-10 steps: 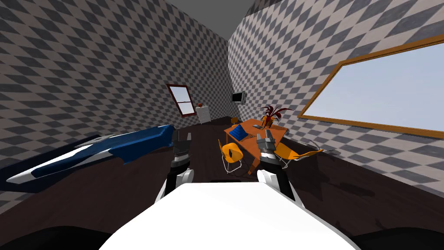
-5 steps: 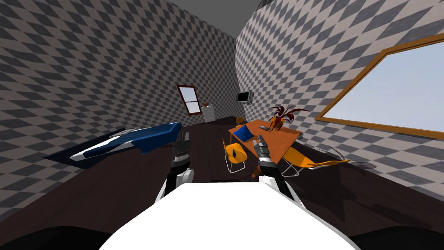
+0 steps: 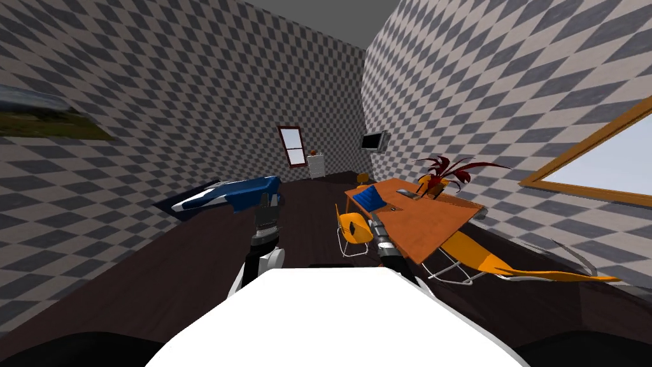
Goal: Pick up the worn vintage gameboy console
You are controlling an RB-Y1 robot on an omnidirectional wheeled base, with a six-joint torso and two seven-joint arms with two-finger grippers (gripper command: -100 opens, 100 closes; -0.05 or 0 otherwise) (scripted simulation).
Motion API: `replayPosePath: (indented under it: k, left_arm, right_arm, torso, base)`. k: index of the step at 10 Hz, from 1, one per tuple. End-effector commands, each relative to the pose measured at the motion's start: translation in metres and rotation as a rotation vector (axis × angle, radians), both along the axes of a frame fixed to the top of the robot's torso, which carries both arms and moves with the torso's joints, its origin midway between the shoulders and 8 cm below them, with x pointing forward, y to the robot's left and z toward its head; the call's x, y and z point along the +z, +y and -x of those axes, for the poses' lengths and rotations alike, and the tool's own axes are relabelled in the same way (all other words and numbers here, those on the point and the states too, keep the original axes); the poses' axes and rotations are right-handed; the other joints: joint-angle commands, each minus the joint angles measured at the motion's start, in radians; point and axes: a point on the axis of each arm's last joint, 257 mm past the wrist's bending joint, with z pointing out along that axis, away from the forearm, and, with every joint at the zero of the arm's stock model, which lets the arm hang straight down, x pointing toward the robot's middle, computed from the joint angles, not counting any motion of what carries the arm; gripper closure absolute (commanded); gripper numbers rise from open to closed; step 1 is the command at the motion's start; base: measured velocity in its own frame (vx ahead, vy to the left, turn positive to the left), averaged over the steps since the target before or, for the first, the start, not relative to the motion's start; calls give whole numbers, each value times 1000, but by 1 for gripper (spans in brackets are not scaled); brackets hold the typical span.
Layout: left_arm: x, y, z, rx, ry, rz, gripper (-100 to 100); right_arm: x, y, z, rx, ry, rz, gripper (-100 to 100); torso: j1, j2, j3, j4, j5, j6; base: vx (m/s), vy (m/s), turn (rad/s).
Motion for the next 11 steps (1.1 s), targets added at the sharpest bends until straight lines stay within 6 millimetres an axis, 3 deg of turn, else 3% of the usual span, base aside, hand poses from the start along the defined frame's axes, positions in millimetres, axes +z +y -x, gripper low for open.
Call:
replayPosePath:
  k: [1, 4, 5, 8, 9, 11]
  left_arm:
    - [0, 0, 0, 0, 0, 0, 0]
    - [0, 0, 0, 0, 0, 0, 0]
    - [0, 0, 0, 0, 0, 0, 0]
    - [0, 0, 0, 0, 0, 0, 0]
    - [0, 0, 0, 0, 0, 0, 0]
    - [0, 0, 0, 0, 0, 0, 0]
  right_arm:
    - [-23, -4, 2, 3, 53, 15, -100]
    - [-99, -1, 29, 33, 247, 86, -100]
    - [-107, -3, 31, 31, 264, 86, -100]
    - [-181, -3, 73, 73, 460, 163, -100]
    - [-190, -5, 78, 71, 480, 162, -100]
    - [-236, -9, 113, 105, 608, 217, -100]
  torso:
    - [0, 0, 0, 0, 0, 0]
    - [-1, -1, 0, 0, 0, 0]
    - [0, -1, -1, 0, 0, 0]
    - [-1, -2, -1, 0, 0, 0]
    - [0, -2, -1, 0, 0, 0]
    - [-1, -2, -1, 0, 0, 0]
  base:
    - [20, 23, 53]
    - [27, 31, 275]
    - [32, 25, 88]
    - [43, 31, 310]
    - [40, 20, 100]
    - [57, 23, 273]
